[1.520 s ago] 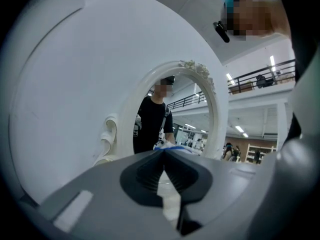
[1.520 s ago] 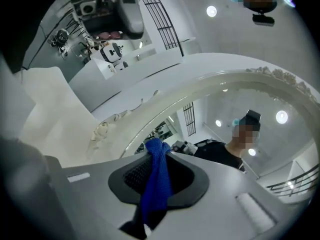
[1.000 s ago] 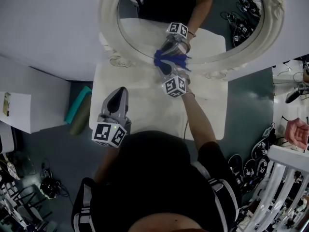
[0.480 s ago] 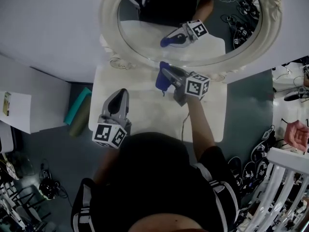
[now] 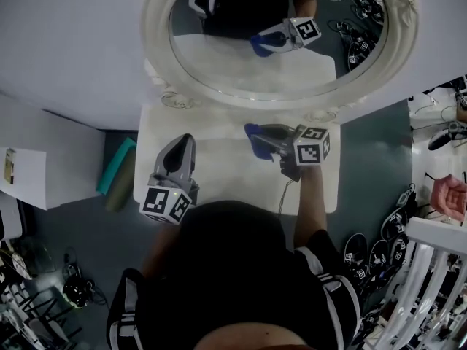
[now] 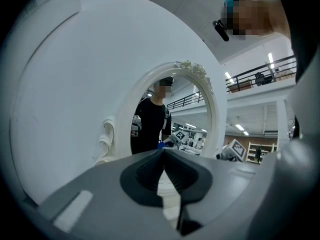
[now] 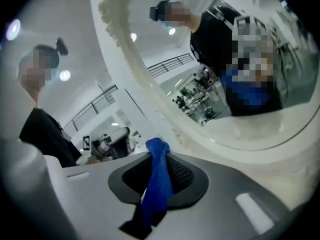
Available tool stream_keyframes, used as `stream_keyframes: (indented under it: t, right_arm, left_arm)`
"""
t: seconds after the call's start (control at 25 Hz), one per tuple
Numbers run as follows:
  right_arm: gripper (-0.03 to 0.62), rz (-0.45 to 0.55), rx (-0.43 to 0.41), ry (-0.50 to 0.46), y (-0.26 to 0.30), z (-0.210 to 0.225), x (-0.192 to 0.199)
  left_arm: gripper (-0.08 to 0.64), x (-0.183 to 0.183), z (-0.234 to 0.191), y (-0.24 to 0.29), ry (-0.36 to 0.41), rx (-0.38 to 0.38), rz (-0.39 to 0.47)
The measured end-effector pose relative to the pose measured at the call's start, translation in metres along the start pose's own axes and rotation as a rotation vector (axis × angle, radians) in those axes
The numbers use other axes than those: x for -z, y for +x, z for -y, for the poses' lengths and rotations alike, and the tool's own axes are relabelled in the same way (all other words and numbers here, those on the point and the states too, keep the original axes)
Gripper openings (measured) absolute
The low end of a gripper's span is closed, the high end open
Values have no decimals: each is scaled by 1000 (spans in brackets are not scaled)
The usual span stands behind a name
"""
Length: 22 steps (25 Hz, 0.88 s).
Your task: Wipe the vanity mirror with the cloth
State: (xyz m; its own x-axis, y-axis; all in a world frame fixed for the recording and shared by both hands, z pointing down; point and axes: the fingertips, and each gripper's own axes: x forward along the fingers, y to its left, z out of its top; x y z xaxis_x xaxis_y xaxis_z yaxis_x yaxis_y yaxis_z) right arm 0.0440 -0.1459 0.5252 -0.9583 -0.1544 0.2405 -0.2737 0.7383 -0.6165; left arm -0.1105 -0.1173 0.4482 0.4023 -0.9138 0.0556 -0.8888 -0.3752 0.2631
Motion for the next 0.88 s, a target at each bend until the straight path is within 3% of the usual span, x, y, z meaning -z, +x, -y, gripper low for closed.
stream_keyframes:
  t: [0.2,0.36,0.64,0.88]
  right_arm:
    - [60,66,396,-224,-38,29,-23]
    - [60,280,653,-313,-82,33,-65]
    - [60,760,894,-394,-177,11,-148]
    - [60,1080,1131,-365,-250,11,-190]
  left_arm:
    - [11,-1,4,2,8,14,-9]
    - [11,-2,7,5,8,25,-9]
    - [11,-1,7,8,0,33,-5]
    - [11,-1,6,9,-3,33,-2]
